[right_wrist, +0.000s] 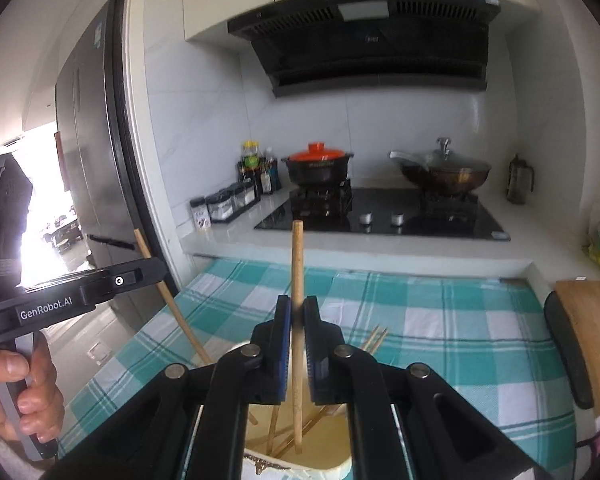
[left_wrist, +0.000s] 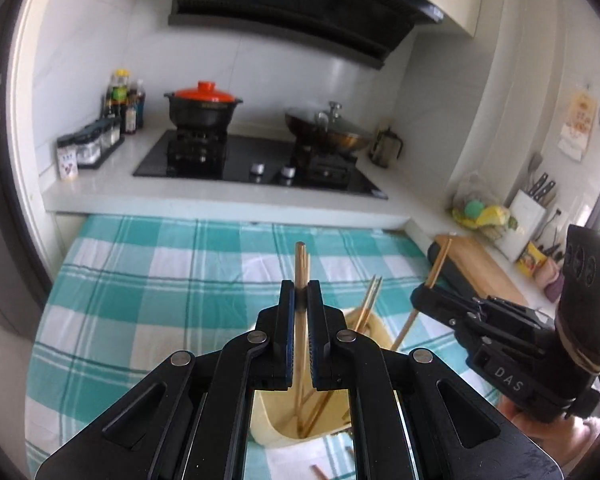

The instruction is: Organize utensils

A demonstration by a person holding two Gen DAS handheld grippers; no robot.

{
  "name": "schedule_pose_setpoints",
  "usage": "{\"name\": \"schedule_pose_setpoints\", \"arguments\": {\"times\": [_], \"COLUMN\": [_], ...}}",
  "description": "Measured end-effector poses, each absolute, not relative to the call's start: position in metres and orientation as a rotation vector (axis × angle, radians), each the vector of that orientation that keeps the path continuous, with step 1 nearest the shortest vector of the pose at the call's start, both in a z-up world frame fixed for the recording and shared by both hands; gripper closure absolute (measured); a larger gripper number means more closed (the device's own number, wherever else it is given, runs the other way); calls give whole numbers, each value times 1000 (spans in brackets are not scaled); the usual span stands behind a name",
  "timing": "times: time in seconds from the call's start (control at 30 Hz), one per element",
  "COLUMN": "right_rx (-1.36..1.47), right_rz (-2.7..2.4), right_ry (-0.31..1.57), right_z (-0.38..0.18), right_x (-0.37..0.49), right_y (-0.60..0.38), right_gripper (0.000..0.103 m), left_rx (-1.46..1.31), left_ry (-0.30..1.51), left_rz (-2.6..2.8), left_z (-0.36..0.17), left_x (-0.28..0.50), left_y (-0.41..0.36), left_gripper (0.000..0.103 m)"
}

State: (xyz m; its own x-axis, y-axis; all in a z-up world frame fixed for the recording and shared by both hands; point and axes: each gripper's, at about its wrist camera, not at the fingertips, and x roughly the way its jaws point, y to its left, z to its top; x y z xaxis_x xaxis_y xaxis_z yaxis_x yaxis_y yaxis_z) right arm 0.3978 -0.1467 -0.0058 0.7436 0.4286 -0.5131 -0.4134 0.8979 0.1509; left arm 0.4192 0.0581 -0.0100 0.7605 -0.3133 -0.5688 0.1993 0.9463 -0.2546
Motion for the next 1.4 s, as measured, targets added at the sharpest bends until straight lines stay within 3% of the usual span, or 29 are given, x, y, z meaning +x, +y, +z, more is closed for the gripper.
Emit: {"name": "schedule_pose_setpoints", "arguments": {"times": [0.2,0.27,0.3,0.33,0.4,0.47,0.53,0.7,0.93,1.2,1.4], "right_rx": [44,43,50,62,64,26,-24,-129,-102,-55,-29], "right_rz": [480,463,463,466,467,464,448,355,156,49,37], "right_ry": [750,778,785,788,780,795,829,912,957,914,903], "right_z": [-53,-58,-59,-56,-49,-45,-45,-79,-165,-201,-204], "right_x": [422,424,422,420,407,386,361,281,189,172,173], "right_y": [-134,-132,-133,-136,-145,-157,-172,-226,-277,-281,-285], "right_gripper": [95,92,85,69,57,57,57,51,50,50,45], "left_rx": [-179,-193,-202,-204,-178,-129,-90,-34,-82,44,37], "left_ry": [780,792,797,799,803,833,886,1018,1026,959,967], "left_rz": [-289,-284,-289,-285,-264,-257,-250,-208,-127,-60,-73], "left_z": [-44,-47,-48,-49,-49,-55,-70,-133,-196,-209,-212], "left_x": [433,429,424,419,403,381,355,285,232,230,230], "left_y": [44,44,46,49,56,63,72,82,53,25,26], "left_gripper": [98,90,75,56,40,33,20,16,16,7,0]}}
